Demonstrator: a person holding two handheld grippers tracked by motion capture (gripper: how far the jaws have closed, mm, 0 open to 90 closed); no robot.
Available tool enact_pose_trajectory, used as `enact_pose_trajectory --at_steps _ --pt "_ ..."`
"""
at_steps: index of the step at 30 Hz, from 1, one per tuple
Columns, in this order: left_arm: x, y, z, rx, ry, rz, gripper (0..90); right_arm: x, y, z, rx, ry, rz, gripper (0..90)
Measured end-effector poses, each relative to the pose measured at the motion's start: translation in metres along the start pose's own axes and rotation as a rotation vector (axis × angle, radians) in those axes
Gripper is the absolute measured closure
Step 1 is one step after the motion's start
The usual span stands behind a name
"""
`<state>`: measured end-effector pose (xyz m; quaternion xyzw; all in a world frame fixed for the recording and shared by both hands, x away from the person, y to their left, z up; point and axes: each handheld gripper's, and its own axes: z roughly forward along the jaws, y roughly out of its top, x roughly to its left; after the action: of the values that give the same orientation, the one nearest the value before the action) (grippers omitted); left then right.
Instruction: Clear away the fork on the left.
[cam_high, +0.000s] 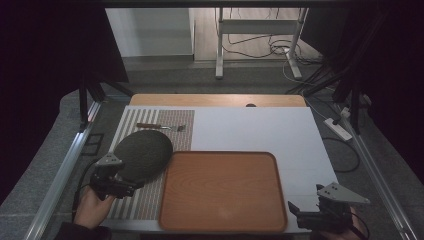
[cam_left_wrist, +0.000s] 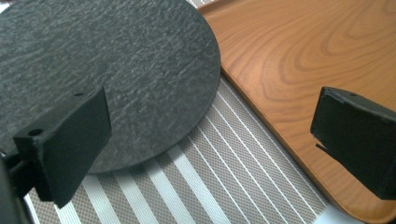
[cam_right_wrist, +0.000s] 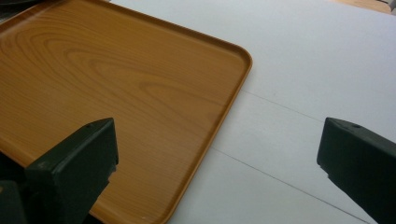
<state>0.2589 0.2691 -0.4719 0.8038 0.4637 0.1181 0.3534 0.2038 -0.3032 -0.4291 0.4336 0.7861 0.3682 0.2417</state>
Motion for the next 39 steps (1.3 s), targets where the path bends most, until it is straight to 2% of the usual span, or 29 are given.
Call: enact_pose_trajectory --at_steps 22,33,39 --pt "0.022 0.031 0.033 0.013 0.020 0.021 0.0 0.000 0.000 0.001 0.007 0.003 -0.007 0.0" --pt "0.035 0.042 0.048 0.014 0.021 0.000 0.0 0.000 0.000 0.001 0.009 0.004 -0.007 0.0" --pt "0.046 0.052 0.059 0.049 0.020 -0.012 0.0 0.001 0.000 0.001 0.010 0.004 -0.009 0.0"
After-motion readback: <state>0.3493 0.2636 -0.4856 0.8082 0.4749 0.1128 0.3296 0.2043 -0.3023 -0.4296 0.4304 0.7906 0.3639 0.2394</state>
